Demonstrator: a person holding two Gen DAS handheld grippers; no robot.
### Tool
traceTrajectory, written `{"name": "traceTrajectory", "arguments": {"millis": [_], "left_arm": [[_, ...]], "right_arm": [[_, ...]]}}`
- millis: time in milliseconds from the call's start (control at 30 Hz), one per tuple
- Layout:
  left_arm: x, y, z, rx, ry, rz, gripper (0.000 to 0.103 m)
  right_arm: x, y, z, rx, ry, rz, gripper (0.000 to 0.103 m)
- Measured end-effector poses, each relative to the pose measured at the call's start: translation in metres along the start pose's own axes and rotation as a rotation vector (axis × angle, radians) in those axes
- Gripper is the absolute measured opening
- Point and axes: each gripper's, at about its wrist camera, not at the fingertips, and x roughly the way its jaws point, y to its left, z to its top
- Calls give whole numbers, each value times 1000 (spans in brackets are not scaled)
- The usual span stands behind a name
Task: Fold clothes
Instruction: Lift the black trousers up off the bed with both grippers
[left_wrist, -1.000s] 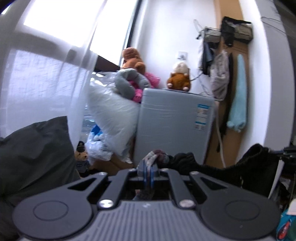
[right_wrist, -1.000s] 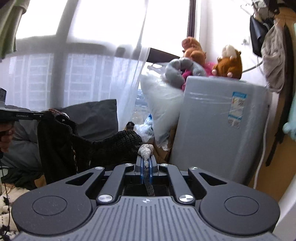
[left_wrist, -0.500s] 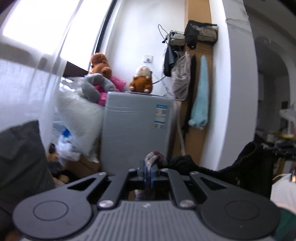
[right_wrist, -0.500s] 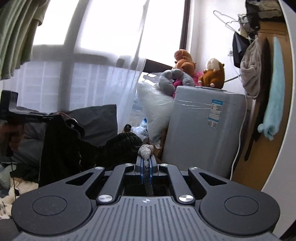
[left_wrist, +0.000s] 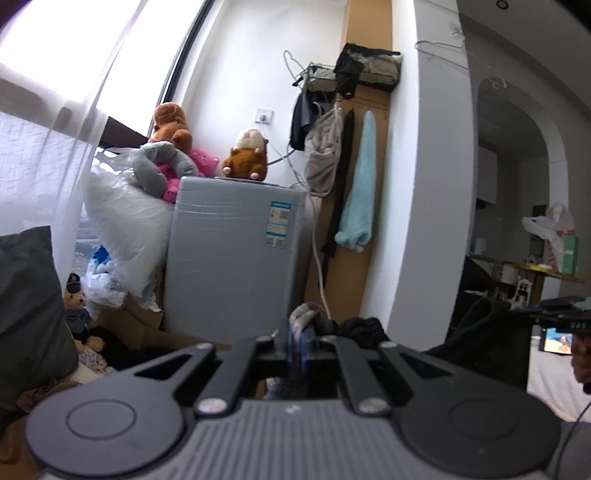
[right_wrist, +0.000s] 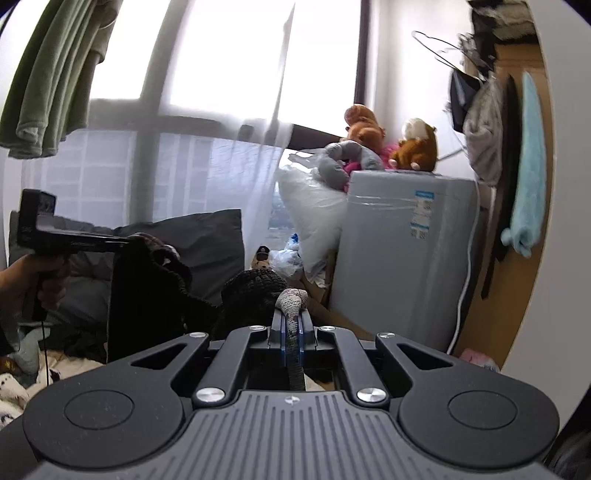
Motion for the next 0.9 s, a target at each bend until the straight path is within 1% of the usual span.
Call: {"name": "traceTrajectory", "arguments": {"millis": [200,333,433,567,633,700,733,800,833,900], "left_arm": [[-9,-6,-3,-6,-1,-16,5],[-8,-7,-3,1,2,-24,5],[0,-4,-6,-1,14,-28,5],[37,17,-20,-34,75,-21,5],[54,24,-28,-43,109,-21,5],[82,37,-41,-42,160,-6,5],[88,40,-44,-46,170,-3,5],[115,57,-57,-65,204,11,5],[122,61,-60,-69,211,16,5],[147,80,-73,-79,229,29,5]], "right_arm": [[-12,-4,-12,59,0,-22,7],[-12,-5,-17,77,30,-7,7],[-8,-11,-22,100,30,19,7],[15,-29,-34,142,55,43,7],[40,-44,-47,153,91,48,7],[62,-55,-57,163,121,50,7],[72,-59,-61,166,133,52,7],[103,-72,-75,175,170,55,7],[117,-78,-83,180,185,58,7],[138,-85,-93,186,205,58,7]]}}
